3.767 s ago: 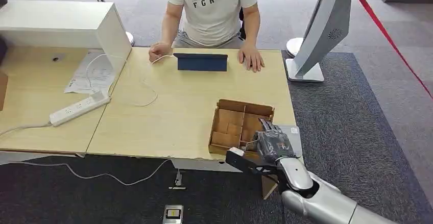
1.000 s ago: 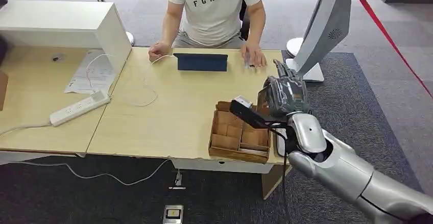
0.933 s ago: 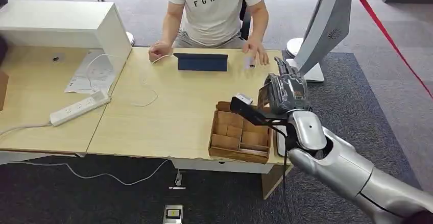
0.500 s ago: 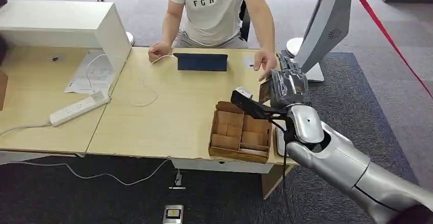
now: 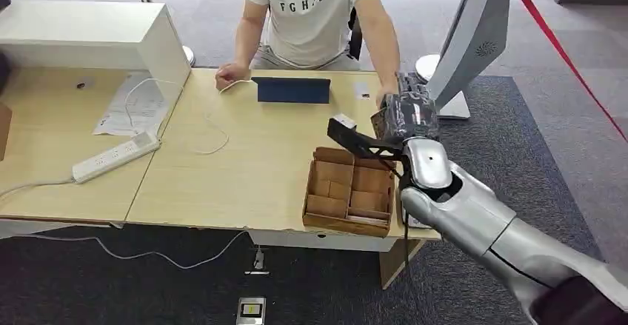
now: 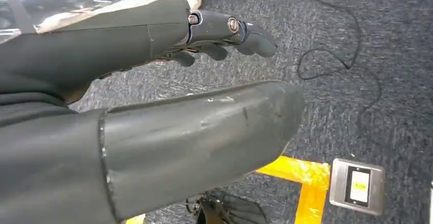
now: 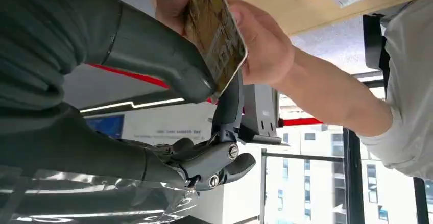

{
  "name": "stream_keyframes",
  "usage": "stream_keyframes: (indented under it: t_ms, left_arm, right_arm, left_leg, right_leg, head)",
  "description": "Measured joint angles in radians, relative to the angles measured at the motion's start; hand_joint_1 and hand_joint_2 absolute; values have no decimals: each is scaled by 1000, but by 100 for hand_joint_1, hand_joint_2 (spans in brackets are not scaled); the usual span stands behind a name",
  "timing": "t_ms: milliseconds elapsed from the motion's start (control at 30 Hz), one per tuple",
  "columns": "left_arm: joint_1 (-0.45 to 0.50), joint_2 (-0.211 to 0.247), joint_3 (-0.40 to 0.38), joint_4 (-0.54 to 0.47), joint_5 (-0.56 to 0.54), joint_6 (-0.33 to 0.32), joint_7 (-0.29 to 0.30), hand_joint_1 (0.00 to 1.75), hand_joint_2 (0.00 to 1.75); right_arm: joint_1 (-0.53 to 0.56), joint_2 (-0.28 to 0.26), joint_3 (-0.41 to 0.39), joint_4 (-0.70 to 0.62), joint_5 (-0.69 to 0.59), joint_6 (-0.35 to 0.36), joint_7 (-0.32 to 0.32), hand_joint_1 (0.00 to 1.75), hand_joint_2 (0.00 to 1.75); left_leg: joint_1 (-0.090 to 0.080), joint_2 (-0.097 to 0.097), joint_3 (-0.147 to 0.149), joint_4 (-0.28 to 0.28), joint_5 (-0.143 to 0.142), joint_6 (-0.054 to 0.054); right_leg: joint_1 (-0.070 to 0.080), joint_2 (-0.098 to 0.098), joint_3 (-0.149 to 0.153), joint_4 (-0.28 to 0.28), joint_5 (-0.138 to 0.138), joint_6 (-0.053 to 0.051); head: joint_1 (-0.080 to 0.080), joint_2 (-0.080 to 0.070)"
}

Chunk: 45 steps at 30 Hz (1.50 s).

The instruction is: Pass the card to the sensor for recognition and then transmit it.

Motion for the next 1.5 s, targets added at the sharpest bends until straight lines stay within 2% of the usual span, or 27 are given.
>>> stream_keyframes:
  t_ms: [33, 67, 267, 500, 633, 767, 900, 933, 1033, 1100, 1233, 1300, 1367, 1467, 1500]
  left_arm:
    - [0, 0, 0, 0, 0, 3, 0, 0, 0]
    - [0, -2, 0, 0, 0, 4, 1, 0, 0]
    - [0, -8, 0, 0, 2, 29, 19, 0, 0]
    - [0, -13, 1, 0, 21, 56, 32, 0, 0]
    - [1, -14, 1, 0, 51, 66, 31, 0, 0]
    - [3, -14, 1, 0, 88, 71, 28, 0, 0]
    - [9, -17, 1, 0, 126, 78, 26, 0, 0]
    - [10, -17, 1, 0, 143, 87, 27, 0, 0]
    - [9, -20, 2, 0, 179, 114, 31, 0, 0]
    - [10, -24, 2, 0, 204, 147, 31, 0, 0]
    - [11, -31, 2, 0, 220, 182, 31, 0, 0]
    - [10, -34, 2, 0, 221, 197, 31, 0, 0]
    - [10, -37, 2, 1, 218, 203, 31, 0, 0]
    - [10, -39, 2, 0, 207, 206, 36, 0, 0]
    - [9, -39, 2, 0, 201, 206, 42, 0, 0]
  right_arm:
    - [0, 7, 0, 10, 0, 0, -2, 120, 175]
    - [-1, 11, 0, 18, 0, 0, -3, 0, 0]
    - [-2, 34, 3, 71, 7, -28, -10, 0, 0]
    - [-5, 43, 12, 98, 19, -9, 8, 0, 0]
    - [-9, 4, -11, 101, 81, 55, 20, 0, 0]
    - [11, -64, -79, 99, 187, 119, 21, 0, 0]
    - [117, -172, -246, 72, 303, 213, 22, 0, 0]
    - [158, -209, -305, 53, 336, 246, 22, 0, 0]
    - [283, -274, -475, 4, 403, 298, 23, 0, 0]
    - [386, -308, -618, -36, 466, 346, 23, 0, 0]
    - [604, -353, -909, -106, 498, 387, 23, 0, 0]
    - [718, -357, -1055, -131, 466, 352, 23, 0, 0]
    - [851, -360, -1186, -134, 380, 272, 23, 0, 0]
    - [953, -355, -1280, -121, 274, 163, 23, 0, 0]
    - [993, -352, -1304, -105, 204, 93, 22, 0, 0]
  left_leg:
    - [0, 0, 0, 0, 0, 0]
    - [0, 0, 0, 0, 0, 0]
    - [0, 0, 0, 0, 0, 0]
    - [0, 0, 0, 1, 0, 0]
    - [0, 0, 0, 2, 0, 0]
    - [0, 0, 1, 3, 0, 1]
    - [0, -5, 0, 5, -1, 2]
    - [0, -5, 0, 5, -1, 3]
    - [0, -5, 0, 6, -2, 4]
    - [0, -8, 0, 6, -2, 4]
    - [0, -15, -1, 6, -2, 4]
    - [0, -16, -2, 6, -3, 5]
    - [1, -19, -1, 6, -4, 6]
    - [1, -17, -1, 5, -4, 6]
    - [1, -16, -1, 5, -5, 6]
  right_leg:
    - [0, 0, 0, 0, 0, 0]
    - [0, 0, 0, 0, 0, 0]
    - [0, 0, 0, 0, 0, 0]
    - [0, 0, -1, 0, 0, 0]
    - [0, 0, 0, 0, 0, 0]
    - [0, 0, 1, -1, 1, 1]
    - [0, -4, 4, -3, 1, 3]
    - [0, -4, 4, -3, 1, 3]
    - [0, -4, 4, -5, 1, 4]
    - [0, -6, 6, -5, 0, 5]
    - [0, -11, 6, -6, -1, 7]
    - [0, -12, 8, -6, -2, 8]
    - [1, -15, 10, -7, -4, 8]
    - [-1, -15, 8, -7, -4, 8]
    - [0, -14, 8, -7, -5, 8]
  head:
    - [0, 0]
    - [0, 0]
    - [0, 0]
    - [0, 0]
    - [0, 0]
    - [0, 0]
    - [0, 0]
    - [0, 0]
    - [-1, 0]
    - [0, 0]
    - [-1, 0]
    - [0, 0]
    - [1, 0]
    - [-1, 0]
    - [-1, 0]
